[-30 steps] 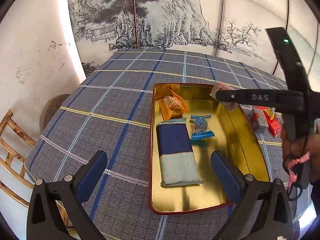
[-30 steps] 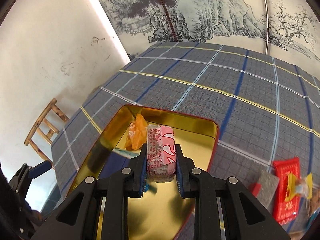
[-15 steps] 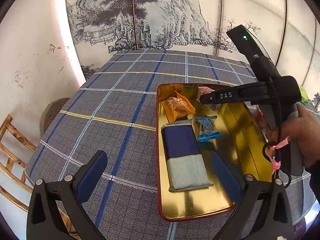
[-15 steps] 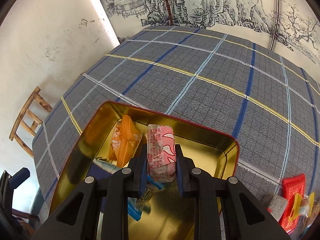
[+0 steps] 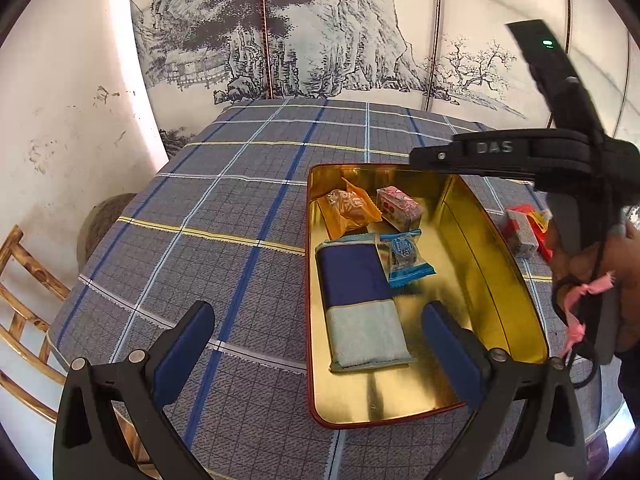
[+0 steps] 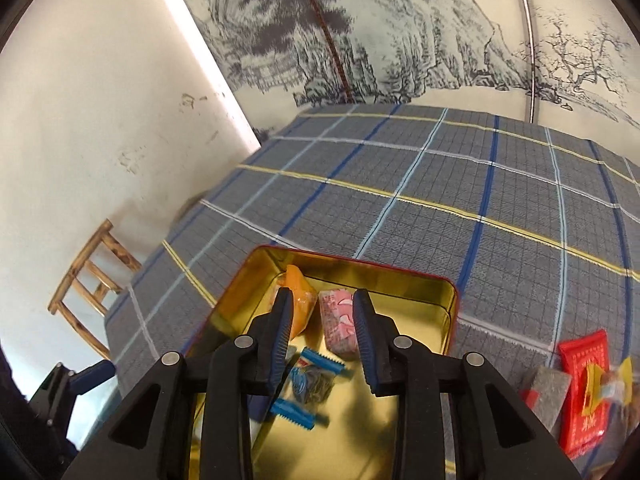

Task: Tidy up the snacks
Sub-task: 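Carry the pink-wrapped cake in the right gripper into the tin and release it, then grasp the grey rice-crispy bar with the left gripper and lift it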

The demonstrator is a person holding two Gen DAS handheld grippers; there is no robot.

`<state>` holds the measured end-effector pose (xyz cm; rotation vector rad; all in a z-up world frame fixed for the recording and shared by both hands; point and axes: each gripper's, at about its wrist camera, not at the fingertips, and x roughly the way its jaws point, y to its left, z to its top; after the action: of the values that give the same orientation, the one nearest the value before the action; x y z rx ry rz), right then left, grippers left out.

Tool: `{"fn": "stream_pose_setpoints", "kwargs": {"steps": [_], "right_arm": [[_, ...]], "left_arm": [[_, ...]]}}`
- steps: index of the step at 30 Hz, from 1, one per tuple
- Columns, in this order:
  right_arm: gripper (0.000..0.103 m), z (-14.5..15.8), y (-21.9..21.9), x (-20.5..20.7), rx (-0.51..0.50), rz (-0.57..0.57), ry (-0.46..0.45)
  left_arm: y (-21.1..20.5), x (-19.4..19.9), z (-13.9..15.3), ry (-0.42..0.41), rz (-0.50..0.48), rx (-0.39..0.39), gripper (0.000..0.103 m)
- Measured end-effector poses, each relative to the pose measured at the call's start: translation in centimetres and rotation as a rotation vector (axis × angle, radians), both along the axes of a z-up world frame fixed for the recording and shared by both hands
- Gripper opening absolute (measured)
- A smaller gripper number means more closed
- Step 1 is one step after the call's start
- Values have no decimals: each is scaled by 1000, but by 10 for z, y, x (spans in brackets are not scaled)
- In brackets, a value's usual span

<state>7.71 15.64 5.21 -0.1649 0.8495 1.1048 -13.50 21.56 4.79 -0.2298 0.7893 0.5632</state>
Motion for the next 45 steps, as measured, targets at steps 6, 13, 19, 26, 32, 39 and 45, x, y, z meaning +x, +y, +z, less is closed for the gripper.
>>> {"fn": "stream_pose_setpoints", "kwargs": {"steps": [6,13,19,26,32,39,45], "right_arm": [[35,9,-68,-28,64,-43,-111],[40,-2,-185,-27,21,-228,-194],[43,-24,-289,6,-54,-479,-187],[44,-49,-371,44,-143,-669,-200],[45,-61,-398,58,-86,-710,-130],[53,-61,-400,56,-31,-672,-127],[58,-61,-409,56,34,-671,-99]], "left_arm": [[-11,-1,6,-3,-17,19,102],[-29,3,17,-11,-54,30,102],[-56,17,31,-9,-153,33,102],[-90,56,54,3,-326,-20,102],[-118,120,59,42,-487,-96,102],[-135,200,25,204,-573,-133,92],[-129,241,-10,329,-560,-151,63]]}}
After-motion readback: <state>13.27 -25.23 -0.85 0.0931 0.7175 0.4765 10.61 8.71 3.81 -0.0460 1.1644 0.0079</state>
